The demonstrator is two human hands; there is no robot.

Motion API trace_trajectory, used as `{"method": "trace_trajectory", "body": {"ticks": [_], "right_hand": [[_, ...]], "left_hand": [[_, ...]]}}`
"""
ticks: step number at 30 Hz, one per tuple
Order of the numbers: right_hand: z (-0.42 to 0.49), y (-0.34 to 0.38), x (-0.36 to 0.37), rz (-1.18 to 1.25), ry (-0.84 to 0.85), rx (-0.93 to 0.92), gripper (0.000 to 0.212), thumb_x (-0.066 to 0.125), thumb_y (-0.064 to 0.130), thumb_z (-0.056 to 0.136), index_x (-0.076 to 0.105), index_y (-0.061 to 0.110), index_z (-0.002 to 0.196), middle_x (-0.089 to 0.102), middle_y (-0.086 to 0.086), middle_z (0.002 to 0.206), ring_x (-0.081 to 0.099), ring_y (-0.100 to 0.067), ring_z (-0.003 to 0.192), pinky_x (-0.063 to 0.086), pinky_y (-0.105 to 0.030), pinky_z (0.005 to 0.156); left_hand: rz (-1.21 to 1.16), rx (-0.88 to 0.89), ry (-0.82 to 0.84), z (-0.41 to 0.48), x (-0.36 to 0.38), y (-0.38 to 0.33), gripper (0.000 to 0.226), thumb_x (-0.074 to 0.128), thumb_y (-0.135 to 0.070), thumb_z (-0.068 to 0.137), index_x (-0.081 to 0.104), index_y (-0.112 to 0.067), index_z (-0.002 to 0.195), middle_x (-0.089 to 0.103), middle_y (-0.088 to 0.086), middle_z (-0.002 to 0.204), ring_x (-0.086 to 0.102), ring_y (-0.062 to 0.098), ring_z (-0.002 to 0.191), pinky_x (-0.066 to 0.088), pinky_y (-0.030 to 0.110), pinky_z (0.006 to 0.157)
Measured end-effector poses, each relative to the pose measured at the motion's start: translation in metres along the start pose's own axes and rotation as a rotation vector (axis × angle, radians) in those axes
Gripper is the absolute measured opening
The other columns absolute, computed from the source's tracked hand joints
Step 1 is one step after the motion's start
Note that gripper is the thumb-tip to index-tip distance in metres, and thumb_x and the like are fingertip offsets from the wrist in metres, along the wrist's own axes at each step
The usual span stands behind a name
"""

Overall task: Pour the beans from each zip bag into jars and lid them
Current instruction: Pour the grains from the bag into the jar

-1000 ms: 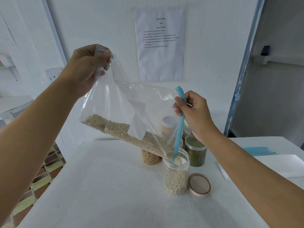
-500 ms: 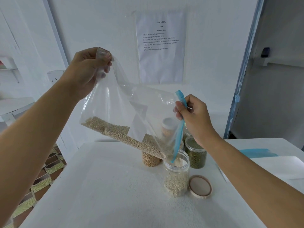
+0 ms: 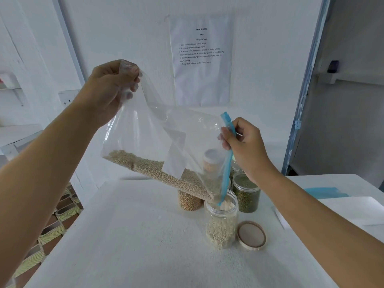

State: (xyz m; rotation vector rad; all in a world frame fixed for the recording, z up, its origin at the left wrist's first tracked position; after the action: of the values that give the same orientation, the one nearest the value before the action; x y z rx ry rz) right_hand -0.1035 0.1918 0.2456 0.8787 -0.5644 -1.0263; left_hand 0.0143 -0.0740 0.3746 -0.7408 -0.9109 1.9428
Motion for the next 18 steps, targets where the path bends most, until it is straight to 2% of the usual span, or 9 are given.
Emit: {"method": "trace_trajectory", "body": {"ticks": [7,18], "right_hand": [[0.0003,-0.0001,-0.0028,-0.009,-0.013,0.001,0.025,0.058,0.007,0.102,0.052,0.01,0.078,0.066,0.002,0.071,0.057,-0.007,0.059,0.049,-0.018,0.065],[0.0024,0.0006,-0.0041,0.017,-0.033,0.013,0.021,0.058,0.007,0.102,0.054,0.007,0.081,0.066,0.002,0.072,0.057,-0.005,0.059,0.05,-0.017,0.066]], "left_hand": [[0.007,0.006,0.015,-0.0001,0.0031,-0.0003,0.019,0.063,-0.012,0.098,0.07,-0.019,0.082,0.06,0.0,0.083,0.05,0.013,0.071,0.035,0.027,0.066],[0.006,-0.002,0.003,-0.0004,0.0006,-0.0004,0.018,0.063,-0.014,0.097,0.071,-0.019,0.082,0.06,0.0,0.08,0.05,0.014,0.07,0.035,0.028,0.067]]}}
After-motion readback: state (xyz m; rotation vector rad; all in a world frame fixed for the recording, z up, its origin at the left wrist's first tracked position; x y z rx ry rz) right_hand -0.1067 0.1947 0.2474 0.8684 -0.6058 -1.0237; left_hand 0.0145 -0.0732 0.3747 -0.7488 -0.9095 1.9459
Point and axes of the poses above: each hand's wrist, its own z-axis towards the middle knuckle, its own x-axis out of the palm, y = z × x, the point moved 10 cm from there along z, towards the middle knuckle
